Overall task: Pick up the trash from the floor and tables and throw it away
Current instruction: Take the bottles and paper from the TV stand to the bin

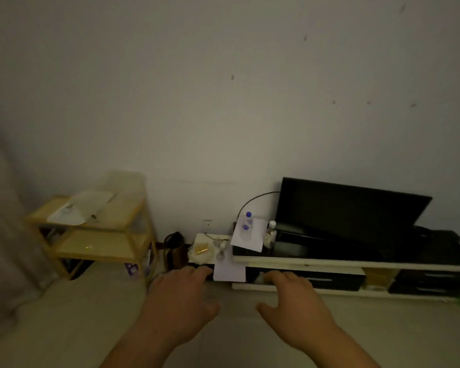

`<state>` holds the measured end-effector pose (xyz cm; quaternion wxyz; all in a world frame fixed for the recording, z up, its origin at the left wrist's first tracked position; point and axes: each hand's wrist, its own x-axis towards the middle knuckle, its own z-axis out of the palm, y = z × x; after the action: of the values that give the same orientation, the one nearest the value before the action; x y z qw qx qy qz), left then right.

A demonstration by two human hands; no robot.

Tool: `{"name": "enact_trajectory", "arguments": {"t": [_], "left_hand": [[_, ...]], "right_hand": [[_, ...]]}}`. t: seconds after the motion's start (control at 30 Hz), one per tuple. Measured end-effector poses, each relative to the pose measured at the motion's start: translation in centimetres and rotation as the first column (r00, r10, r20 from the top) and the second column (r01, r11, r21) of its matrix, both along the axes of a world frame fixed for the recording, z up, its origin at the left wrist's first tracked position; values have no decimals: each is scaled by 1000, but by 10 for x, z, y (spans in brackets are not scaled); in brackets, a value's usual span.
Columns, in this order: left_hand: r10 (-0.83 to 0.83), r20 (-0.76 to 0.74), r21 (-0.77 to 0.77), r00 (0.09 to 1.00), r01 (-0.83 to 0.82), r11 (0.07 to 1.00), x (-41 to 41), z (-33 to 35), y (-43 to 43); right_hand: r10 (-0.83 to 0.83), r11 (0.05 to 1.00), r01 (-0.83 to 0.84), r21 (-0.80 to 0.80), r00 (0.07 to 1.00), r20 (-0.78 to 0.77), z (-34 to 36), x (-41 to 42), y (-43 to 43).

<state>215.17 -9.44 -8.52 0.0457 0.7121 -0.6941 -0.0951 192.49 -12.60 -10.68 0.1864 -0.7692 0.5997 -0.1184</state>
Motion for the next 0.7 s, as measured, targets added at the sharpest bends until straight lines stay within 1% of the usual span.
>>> {"name": "enact_trajectory", "arguments": {"t": [0.2,0.37,0.5,0.6,0.7], "left_hand": [[-120,-69,45,990,123,991,-2,-8,-90],[-216,-58,79,975,221,972,-31,-24,-177],[-212,-54,106,976,217,970,-61,-35,-244],[-178,-25,101,984,180,979,-73,-37,-286],[-135,-29,112,990,138,984,-78,-36,-323]], "right_hand": [[-159,987,159,12,987,10,1,-14,-44],[-250,967,250,47,968,-8,-11,-49,-108],[-228,970,229,82,973,-20,-25,-73,-178],[-201,975,201,92,980,-9,-28,-82,-231],[-164,981,164,99,986,-3,-26,-86,-275]]}}
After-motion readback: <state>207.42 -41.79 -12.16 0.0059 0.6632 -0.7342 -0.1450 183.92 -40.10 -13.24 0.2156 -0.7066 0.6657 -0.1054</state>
